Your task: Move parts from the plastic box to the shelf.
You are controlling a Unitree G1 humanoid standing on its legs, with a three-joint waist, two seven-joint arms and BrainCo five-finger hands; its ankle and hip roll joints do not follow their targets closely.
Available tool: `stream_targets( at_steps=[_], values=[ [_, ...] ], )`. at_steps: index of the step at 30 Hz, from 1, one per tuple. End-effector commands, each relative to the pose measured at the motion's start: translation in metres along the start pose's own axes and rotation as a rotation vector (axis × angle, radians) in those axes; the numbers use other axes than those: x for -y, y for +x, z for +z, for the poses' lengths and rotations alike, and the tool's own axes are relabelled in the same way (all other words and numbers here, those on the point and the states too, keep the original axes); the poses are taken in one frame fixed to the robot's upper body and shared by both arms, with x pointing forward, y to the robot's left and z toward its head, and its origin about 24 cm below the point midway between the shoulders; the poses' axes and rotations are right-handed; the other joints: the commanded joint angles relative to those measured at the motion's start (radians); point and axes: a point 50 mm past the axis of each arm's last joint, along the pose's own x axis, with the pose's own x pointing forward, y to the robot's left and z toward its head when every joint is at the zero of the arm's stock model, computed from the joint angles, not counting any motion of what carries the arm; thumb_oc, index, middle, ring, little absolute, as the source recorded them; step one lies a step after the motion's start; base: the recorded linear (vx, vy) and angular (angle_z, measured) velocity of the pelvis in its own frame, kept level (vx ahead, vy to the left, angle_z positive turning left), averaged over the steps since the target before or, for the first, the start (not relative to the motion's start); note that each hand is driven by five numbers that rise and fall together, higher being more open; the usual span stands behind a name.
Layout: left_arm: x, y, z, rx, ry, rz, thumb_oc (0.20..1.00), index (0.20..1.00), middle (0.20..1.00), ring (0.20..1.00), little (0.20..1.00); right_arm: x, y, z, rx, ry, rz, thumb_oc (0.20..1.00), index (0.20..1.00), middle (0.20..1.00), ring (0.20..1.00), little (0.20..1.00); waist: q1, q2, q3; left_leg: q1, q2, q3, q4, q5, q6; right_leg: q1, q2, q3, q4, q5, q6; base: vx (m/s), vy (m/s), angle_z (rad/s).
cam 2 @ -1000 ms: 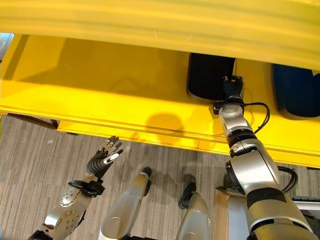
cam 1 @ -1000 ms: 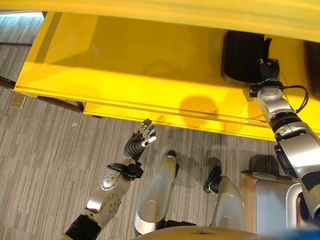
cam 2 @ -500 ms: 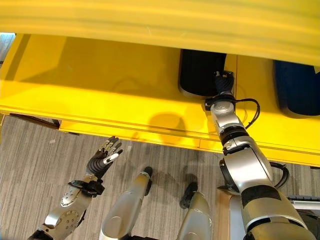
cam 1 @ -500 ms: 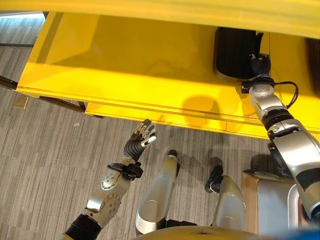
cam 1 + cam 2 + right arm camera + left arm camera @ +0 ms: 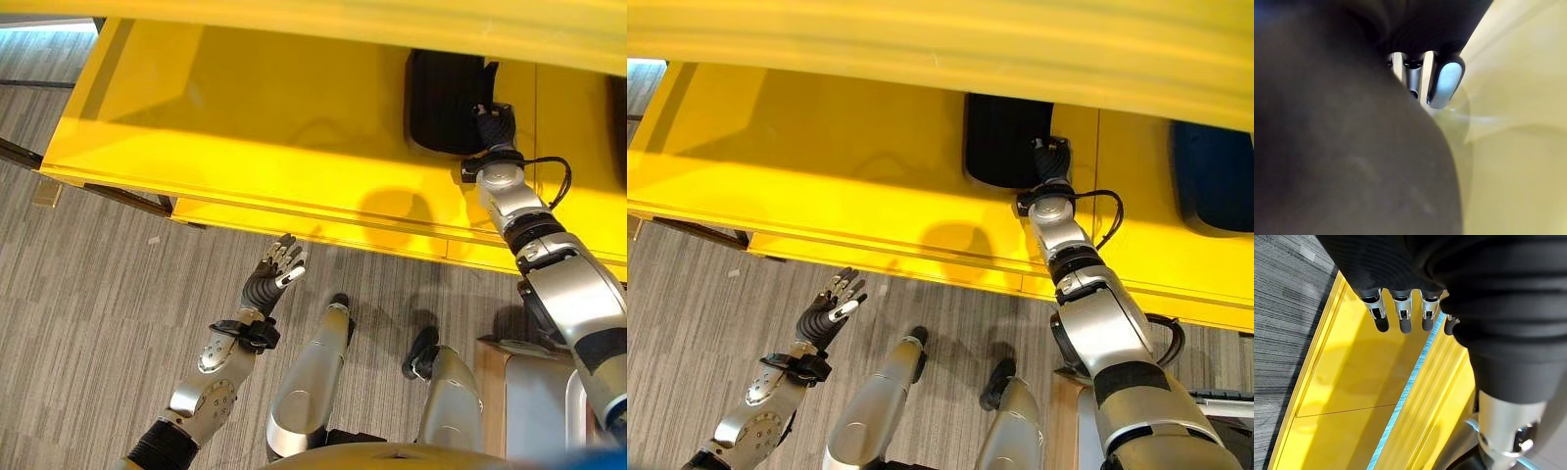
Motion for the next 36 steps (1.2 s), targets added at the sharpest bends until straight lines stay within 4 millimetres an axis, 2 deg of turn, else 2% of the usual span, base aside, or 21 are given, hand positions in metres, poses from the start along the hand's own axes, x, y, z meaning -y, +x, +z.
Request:
stream_targets(
  at_steps=[1, 12, 23, 36],
  values=[
    [0.0, -0.005, 0.019, 0.072, 0.045, -0.041, 1.0, 1.0, 1.0, 1.0, 1.0, -0.011, 0.0, 0.015, 0.053, 0.034, 0.037, 0.2, 0.2, 0.2, 0.2, 0.2, 0.034, -0.009, 0.004, -0.043, 0.053, -0.005, 0.008, 0.022, -0.015, -0.001, -0.025, 0.055, 0.115, -0.006, 0.017, 0.0, 0.0, 0.0],
    [0.0, -0.005, 0.018, 0.069, 0.047, -0.038, 1.0, 1.0, 1.0, 1.0, 1.0, -0.013, -0.002, 0.012, 0.045, 0.02, 0.044, 0.2, 0.2, 0.2, 0.2, 0.2, 0.029, -0.01, 0.006, -0.044, 0.053, 0.0, 0.012, 0.02, -0.014, -0.006, -0.025, 0.058, 0.12, -0.005, 0.018, 0.0, 0.0, 0.0],
    [-0.001, -0.005, 0.017, 0.065, 0.043, -0.034, 1.0, 1.0, 1.0, 1.0, 1.0, -0.013, -0.002, 0.01, 0.024, 0.084, 0.025, 0.2, 0.2, 0.2, 0.2, 0.2, 0.027, -0.01, 0.009, -0.048, 0.054, 0.002, 0.019, 0.019, -0.013, -0.014, -0.027, 0.062, 0.127, -0.007, 0.018, 0.0, 0.0, 0.0],
    [-0.001, -0.005, 0.017, 0.069, 0.042, -0.023, 1.0, 1.0, 1.0, 1.0, 1.0, -0.021, -0.011, -0.005, -0.019, 0.158, 0.029, 0.2, 0.2, 0.2, 0.2, 0.2, 0.024, -0.008, 0.012, -0.054, 0.053, 0.003, 0.027, 0.017, -0.01, -0.019, -0.028, 0.066, 0.133, -0.006, 0.018, 0.0, 0.0, 0.0]
  ],
)
